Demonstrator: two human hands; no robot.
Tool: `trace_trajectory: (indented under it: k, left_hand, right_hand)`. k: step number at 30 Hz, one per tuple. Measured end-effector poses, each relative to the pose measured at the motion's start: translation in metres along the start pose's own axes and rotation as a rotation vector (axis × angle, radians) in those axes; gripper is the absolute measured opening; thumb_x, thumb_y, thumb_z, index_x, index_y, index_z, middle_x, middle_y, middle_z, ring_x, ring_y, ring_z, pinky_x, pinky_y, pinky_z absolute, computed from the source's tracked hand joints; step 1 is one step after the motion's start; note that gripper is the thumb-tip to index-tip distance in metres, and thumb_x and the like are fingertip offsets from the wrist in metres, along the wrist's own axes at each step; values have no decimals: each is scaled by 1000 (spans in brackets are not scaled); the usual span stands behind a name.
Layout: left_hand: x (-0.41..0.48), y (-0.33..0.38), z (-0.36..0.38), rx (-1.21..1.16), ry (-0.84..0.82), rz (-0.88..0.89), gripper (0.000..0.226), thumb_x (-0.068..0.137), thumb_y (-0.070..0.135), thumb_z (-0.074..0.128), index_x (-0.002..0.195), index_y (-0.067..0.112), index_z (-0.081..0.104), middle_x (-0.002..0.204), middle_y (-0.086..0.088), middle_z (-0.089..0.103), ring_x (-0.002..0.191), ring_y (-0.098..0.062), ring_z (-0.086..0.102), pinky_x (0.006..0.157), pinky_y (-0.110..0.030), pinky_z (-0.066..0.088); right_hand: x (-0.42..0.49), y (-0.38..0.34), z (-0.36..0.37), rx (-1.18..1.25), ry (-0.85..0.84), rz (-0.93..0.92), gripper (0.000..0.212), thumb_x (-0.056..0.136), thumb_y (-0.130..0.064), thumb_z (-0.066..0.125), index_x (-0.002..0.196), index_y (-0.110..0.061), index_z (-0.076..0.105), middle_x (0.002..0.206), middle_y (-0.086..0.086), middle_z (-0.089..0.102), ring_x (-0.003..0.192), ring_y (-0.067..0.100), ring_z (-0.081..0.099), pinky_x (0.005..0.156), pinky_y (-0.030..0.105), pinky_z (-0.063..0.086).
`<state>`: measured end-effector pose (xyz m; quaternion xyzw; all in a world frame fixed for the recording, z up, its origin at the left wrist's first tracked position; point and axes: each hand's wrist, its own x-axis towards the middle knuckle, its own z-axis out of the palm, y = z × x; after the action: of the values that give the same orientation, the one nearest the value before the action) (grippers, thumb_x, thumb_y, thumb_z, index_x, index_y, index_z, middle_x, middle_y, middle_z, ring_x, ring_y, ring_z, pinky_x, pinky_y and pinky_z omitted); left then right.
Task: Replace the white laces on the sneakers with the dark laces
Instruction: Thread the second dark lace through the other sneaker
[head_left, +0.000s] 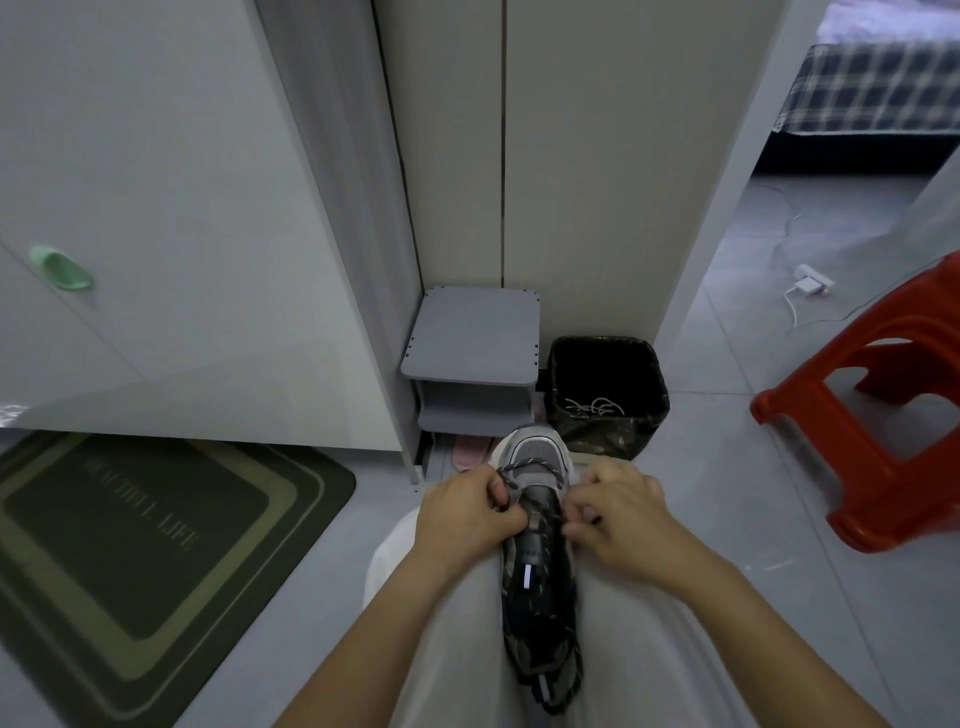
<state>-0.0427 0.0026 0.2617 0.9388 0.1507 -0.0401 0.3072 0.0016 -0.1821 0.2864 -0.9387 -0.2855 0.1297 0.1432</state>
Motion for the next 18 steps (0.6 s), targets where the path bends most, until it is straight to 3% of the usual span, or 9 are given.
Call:
trace_trajectory:
  k: [3, 5, 7, 9, 14, 18]
  left_hand:
    - [0, 0, 0, -19, -3, -10, 20, 68, 37, 65, 72, 27, 47, 77, 8, 59, 73, -15, 53, 66, -26, 36]
    - [0, 0, 1, -25, -4, -7, 20, 68, 36, 65, 72, 28, 47, 80, 8, 61, 73, -14, 53, 65, -26, 37]
    - [1, 0, 2, -36, -3, -2, 21, 68, 35, 65, 70, 29, 45, 82, 10, 61, 73, -12, 51, 65, -26, 36]
    - [1, 0, 3, -39, 5, 3, 22, 68, 35, 65, 69, 29, 44, 81, 11, 59, 73, -10, 50, 66, -27, 39]
    - [-2, -2, 5, -40, 61, -6, 24, 64, 40, 64, 67, 26, 44, 76, 8, 59, 75, -13, 53, 70, -30, 44]
    - [-7, -7, 8, 26, 188, -29, 32, 60, 51, 58, 69, 23, 46, 73, 9, 54, 75, -14, 51, 73, -31, 43]
  right_hand:
    - [-18, 20, -16, -9, -47, 73, 16, 87, -48, 56, 76, -39, 48, 102, -13, 37, 105, 8, 31, 89, 26, 21]
    - [-17, 21, -19, -58, 28, 145, 9, 87, -50, 54, 86, -41, 54, 107, -11, 41, 111, 12, 37, 92, 29, 25]
    - [-4, 8, -15, -87, 162, 124, 22, 87, -50, 55, 103, -36, 60, 112, -7, 47, 113, 16, 40, 94, 32, 27]
    - [13, -13, -6, -114, 237, 39, 29, 84, -49, 58, 106, -29, 62, 112, -3, 51, 112, 20, 42, 93, 34, 28]
    - [46, -40, 22, -335, 109, 17, 29, 86, -34, 53, 109, -17, 59, 118, 3, 54, 114, 24, 45, 93, 36, 31]
    - [40, -27, 22, -174, 75, -51, 18, 89, -38, 53, 98, -23, 59, 110, 0, 54, 112, 22, 46, 91, 35, 31]
